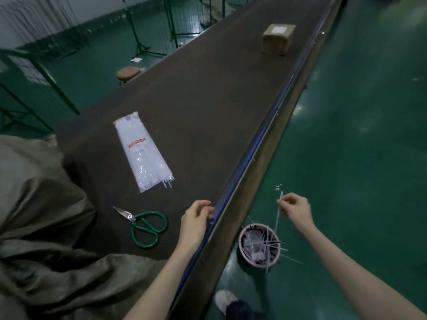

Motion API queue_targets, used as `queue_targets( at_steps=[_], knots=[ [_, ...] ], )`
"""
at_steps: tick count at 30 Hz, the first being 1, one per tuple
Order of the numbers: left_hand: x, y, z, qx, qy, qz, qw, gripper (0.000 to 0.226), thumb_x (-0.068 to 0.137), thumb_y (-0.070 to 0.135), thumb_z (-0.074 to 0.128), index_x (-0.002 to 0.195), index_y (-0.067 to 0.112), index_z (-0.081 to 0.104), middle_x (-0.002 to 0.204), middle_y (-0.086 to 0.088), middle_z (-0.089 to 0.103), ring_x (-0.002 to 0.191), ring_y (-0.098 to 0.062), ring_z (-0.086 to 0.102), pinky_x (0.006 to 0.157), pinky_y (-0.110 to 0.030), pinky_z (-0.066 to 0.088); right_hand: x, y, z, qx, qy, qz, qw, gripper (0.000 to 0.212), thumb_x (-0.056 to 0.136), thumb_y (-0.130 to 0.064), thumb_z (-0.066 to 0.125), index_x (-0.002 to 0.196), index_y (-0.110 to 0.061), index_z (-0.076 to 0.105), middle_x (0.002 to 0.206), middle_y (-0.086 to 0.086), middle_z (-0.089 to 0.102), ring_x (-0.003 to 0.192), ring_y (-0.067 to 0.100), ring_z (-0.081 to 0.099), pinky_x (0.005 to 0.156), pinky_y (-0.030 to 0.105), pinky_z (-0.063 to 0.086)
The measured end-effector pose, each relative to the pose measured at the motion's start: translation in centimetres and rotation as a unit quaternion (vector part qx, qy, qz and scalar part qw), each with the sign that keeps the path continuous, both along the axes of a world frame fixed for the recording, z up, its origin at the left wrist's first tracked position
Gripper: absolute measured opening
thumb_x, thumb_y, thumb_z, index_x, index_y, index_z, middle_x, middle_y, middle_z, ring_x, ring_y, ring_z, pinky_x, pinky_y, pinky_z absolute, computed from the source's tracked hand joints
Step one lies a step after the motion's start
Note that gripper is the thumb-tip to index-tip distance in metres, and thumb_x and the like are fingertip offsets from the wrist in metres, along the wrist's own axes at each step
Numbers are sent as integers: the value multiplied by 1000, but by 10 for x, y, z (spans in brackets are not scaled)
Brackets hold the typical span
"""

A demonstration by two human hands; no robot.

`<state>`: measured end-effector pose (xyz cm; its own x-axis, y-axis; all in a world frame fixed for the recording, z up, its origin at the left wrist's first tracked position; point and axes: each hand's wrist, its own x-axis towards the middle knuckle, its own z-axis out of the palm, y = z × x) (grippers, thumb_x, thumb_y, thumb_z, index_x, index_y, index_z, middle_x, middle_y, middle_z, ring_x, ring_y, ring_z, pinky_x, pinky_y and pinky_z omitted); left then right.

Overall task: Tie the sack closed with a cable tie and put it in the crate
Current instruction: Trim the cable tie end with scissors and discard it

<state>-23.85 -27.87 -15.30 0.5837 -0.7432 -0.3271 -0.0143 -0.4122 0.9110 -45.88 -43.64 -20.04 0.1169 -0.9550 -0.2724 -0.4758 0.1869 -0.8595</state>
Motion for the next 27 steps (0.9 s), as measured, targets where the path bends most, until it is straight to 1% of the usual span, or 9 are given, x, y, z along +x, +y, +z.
queue_targets(
  at_steps=[4, 7, 9, 12, 16, 21, 23, 25, 27],
  knots=[
    [-1, -11, 4, -9, -21, -14, 1000, 18, 94, 12, 49, 103, 14, 65, 94, -3, 71, 80, -11, 66, 80, -29, 51, 1, -3, -33, 6, 95, 27, 995, 11, 82, -4, 65, 72, -9, 65, 65, 9, 64, 57, 18, 58, 58, 27, 49],
    [3, -13, 3, -9, -33, -7, 999, 18, 93, 9, 51, 102, 12, 66, 92, -3, 72, 76, -8, 67, 75, -23, 53, 2, -9, -55, 53, 138, 46, 988, 4, 85, -9, 64, 85, -6, 67, 74, 11, 68, 62, 23, 63, 66, 41, 58],
    [8, -13, 3, -8, -30, 4, 1000, 17, 93, 7, 51, 101, 9, 66, 90, -5, 72, 65, -2, 65, 67, -20, 52, 0, -12, -66, 87, 156, 47, 983, 13, 85, -14, 65, 96, -8, 65, 83, 13, 70, 63, 24, 65, 68, 42, 59],
    [19, -15, 4, -3, -41, 8, 999, 18, 93, 6, 50, 102, 8, 65, 91, -6, 71, 67, -7, 64, 63, -17, 50, 1, -17, -70, 101, 161, 27, 981, 22, 84, -16, 66, 104, -8, 63, 90, 17, 70, 62, 25, 65, 66, 37, 57],
    [30, -19, 8, -9, -45, 13, 999, 19, 94, 5, 49, 105, 5, 65, 95, -11, 71, 67, -4, 64, 61, -9, 48, 13, -26, -60, 90, 113, 12, 989, 17, 85, -8, 62, 99, 0, 66, 79, 16, 69, 62, 22, 63, 71, 39, 57],
    [36, -22, 21, -27, -33, 14, 999, 20, 94, 7, 49, 104, 8, 66, 97, -8, 71, 84, -18, 66, 75, -20, 53, 40, -31, -28, 67, 28, 5, 997, 13, 86, -5, 60, 94, 0, 68, 75, 12, 68, 62, 21, 62, 67, 34, 55],
    [39, -21, 27, -38, -35, 12, 999, 21, 95, 7, 47, 105, 6, 65, 98, -8, 70, 84, -13, 65, 75, -17, 53, 54, -30, -12, 41, -3, 17, 999, 9, 86, -7, 61, 89, -6, 69, 75, 9, 68, 64, 20, 63, 68, 33, 54],
    [42, -18, 34, -48, -46, 12, 998, 21, 95, 8, 48, 105, 7, 66, 98, -7, 70, 84, -11, 65, 80, -23, 53, 68, -25, 4, 21, -31, 34, 999, 12, 86, -8, 62, 78, -17, 67, 71, 4, 68, 66, 18, 64, 71, 34, 53],
    [47, -13, 39, -63, -55, 19, 996, 20, 94, 8, 48, 103, 8, 66, 97, -6, 71, 82, -11, 66, 85, -28, 51, 84, -19, 20, 15, -68, 52, 996, 18, 86, -8, 63, 73, -21, 65, 67, 1, 68, 63, 15, 65, 65, 30, 54]
  ],
)
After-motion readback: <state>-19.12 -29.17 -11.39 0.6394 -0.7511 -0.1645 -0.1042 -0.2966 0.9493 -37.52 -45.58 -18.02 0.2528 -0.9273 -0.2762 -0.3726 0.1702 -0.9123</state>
